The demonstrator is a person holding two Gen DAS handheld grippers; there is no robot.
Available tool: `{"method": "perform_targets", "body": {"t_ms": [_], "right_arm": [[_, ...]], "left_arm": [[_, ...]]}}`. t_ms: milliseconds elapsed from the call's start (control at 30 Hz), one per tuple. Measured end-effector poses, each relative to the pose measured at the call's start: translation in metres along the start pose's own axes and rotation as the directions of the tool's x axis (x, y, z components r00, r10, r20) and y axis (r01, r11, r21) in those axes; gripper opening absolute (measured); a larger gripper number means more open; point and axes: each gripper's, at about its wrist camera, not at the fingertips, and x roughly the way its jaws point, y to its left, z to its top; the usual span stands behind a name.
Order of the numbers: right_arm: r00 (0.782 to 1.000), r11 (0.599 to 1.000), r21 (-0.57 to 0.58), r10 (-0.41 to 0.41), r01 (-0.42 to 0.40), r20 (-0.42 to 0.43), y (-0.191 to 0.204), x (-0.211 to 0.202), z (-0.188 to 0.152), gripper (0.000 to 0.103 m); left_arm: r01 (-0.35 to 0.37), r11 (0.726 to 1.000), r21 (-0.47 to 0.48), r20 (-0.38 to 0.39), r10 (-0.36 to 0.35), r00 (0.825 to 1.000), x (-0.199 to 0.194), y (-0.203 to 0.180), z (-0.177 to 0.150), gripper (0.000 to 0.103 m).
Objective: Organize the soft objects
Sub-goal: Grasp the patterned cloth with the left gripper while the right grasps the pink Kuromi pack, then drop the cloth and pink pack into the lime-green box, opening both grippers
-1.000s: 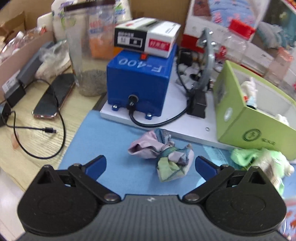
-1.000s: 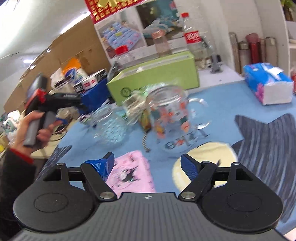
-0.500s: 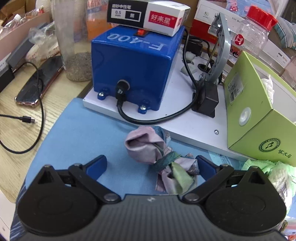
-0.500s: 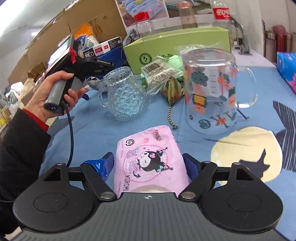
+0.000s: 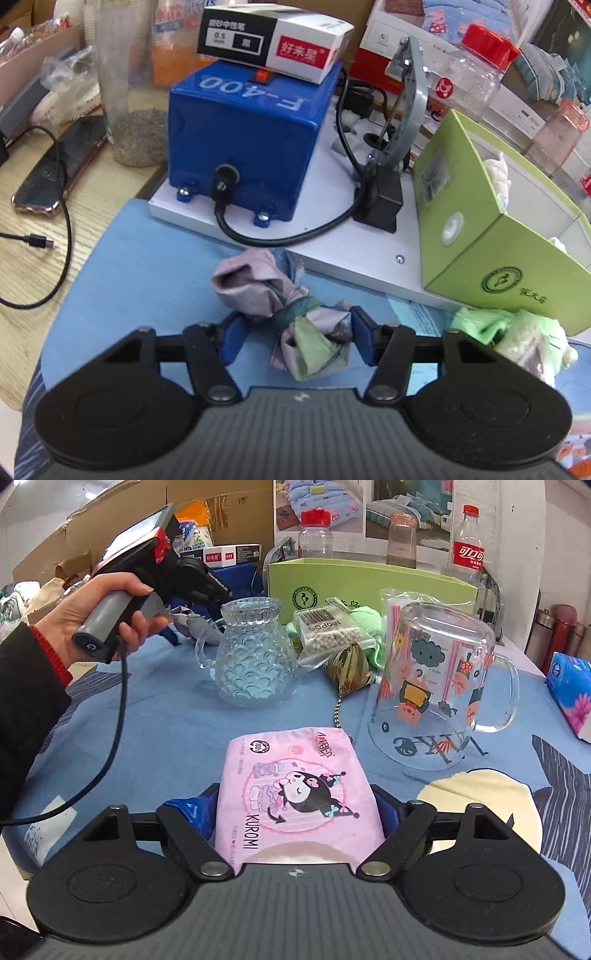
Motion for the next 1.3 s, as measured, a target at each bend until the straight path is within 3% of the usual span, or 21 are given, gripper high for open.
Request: {"method": "perform_targets", "body": {"t_ms": [67,200,300,433,567,733,900,1000,1067,1100,1133,1200,1300], "right_arm": [[1.0,0.999,0.036,0.03,-0.03,-0.001,-0.007,-0.004,0.003,0.05],[0.996,0.995,0.044,0.086,-0.087,0.023,-0.008,-0.019,0.009,0.048],[0.982,0.984,0.026,0.176,-0.178,0.072,-0.007,-0.036,0.028,0.048],[0.96,0.973,-0.053,0.231,-0.225,0.159,-0.019,-0.055,0.076,0.049],[0.963,0.978,-0.128,0.187,-0.164,0.193,-0.05,-0.05,0.14,0.049],[0.979,0.995,-0.083,0.077,-0.062,0.187,-0.111,-0.007,0.221,0.049],[0.989,0.997,-0.079,0.028,-0.017,0.142,-0.143,0.059,0.273,0.05],[0.993,0.997,-0.06,0.054,-0.047,0.109,-0.152,0.101,0.285,0.053],[0.997,0.998,-0.003,0.069,-0.069,0.044,-0.16,0.13,0.287,0.054],[0.997,0.997,0.032,0.071,-0.07,-0.024,-0.162,0.145,0.288,0.055],[0.993,0.994,0.053,0.095,-0.091,-0.066,-0.164,0.157,0.288,0.056],[0.983,0.981,0.109,0.17,-0.163,-0.066,-0.17,0.168,0.285,0.058],[0.986,0.982,0.101,0.164,-0.161,-0.025,-0.169,0.163,0.283,0.06]], "left_arm": [[-0.003,1.0,0.0,0.007,0.003,1.0,-0.007,0.003,-0.005,0.056],[0.02,1.0,0.01,0.012,-0.02,1.0,-0.029,0.011,-0.015,0.055],[0.022,0.999,0.033,0.035,-0.023,0.999,-0.054,0.018,-0.015,0.055],[0.039,0.996,0.082,0.094,-0.047,0.995,-0.087,0.011,0.0,0.055],[0.108,0.985,0.136,0.141,-0.127,0.982,-0.108,-0.019,0.032,0.055],[0.153,0.963,0.22,0.169,-0.192,0.967,-0.106,-0.08,0.072,0.055],[0.2,0.946,0.254,0.133,-0.239,0.962,-0.073,-0.133,0.1,0.055],[0.203,0.942,0.267,0.092,-0.235,0.968,-0.042,-0.155,0.106,0.056],[0.201,0.941,0.272,0.061,-0.226,0.972,-0.025,-0.163,0.108,0.059],[0.201,0.942,0.269,0.046,-0.221,0.974,-0.017,-0.163,0.107,0.073],[0.203,0.943,0.263,0.049,-0.224,0.973,-0.012,-0.163,0.107,0.079],[0.203,0.944,0.262,0.052,-0.223,0.973,-0.007,-0.161,0.106,0.079],[0.189,0.947,0.258,0.063,-0.212,0.975,-0.006,-0.157,0.106,0.079]]}}
